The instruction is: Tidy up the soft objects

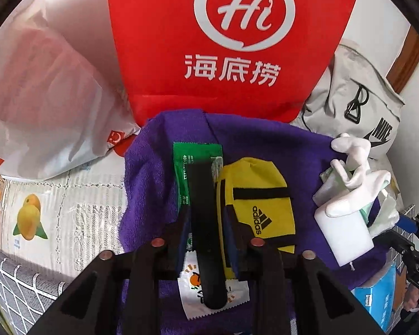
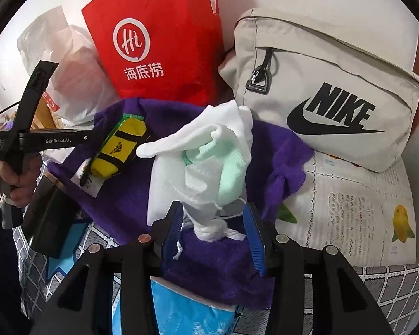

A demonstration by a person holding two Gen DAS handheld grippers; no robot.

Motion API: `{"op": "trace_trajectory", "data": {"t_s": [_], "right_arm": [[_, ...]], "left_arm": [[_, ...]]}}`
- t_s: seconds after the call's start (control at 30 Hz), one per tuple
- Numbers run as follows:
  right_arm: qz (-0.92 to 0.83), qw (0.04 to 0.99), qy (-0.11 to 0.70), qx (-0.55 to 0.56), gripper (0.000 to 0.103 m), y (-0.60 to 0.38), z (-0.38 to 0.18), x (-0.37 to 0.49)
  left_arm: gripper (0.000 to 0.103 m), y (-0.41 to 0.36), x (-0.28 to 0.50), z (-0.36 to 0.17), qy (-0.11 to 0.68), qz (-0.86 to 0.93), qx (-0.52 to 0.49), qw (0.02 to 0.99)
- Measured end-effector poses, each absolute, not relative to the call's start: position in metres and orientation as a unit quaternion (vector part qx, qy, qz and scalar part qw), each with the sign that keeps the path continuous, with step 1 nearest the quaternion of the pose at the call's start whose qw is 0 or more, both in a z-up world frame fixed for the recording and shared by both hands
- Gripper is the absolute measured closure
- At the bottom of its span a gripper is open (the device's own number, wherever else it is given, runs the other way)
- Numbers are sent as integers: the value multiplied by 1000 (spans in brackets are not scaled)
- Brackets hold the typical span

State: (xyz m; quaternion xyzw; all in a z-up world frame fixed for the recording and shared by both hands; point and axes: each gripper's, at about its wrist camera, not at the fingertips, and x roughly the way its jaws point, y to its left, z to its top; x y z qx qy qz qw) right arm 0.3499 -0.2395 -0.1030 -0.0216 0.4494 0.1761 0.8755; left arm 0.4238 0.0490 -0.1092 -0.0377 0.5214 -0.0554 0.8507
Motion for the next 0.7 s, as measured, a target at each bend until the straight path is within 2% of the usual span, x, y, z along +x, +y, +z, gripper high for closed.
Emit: {"op": "trace_trajectory", "data": {"t_s": [0.03,0.07,0.2,0.37,0.47,0.63,0.7], "right_arm": [[177,876,449,-22,58,-238,-102,349],[178,876,448,-23,58,-237,-101,348],[178,877,446,-18,58,-235,-97,343],[174,880,443,-11,58,-232,-89,329],[172,884,434,-13,49,-227,-81,317],[175,889,422,-15,45,-218,-68,294],[170,893,416,-16,36,-214,-63,284]], "left_arm": [[61,50,423,-107,521,-52,-37,851],[57,51,422,-105,519,-48,-37,852],[54,54,414,-95,513,-43,-38,857],[41,55,394,-80,501,-35,-28,864],[34,51,377,-68,489,-34,-19,872],[27,44,346,-45,470,-36,-5,882],[26,43,332,-37,463,-36,-7,886]]}}
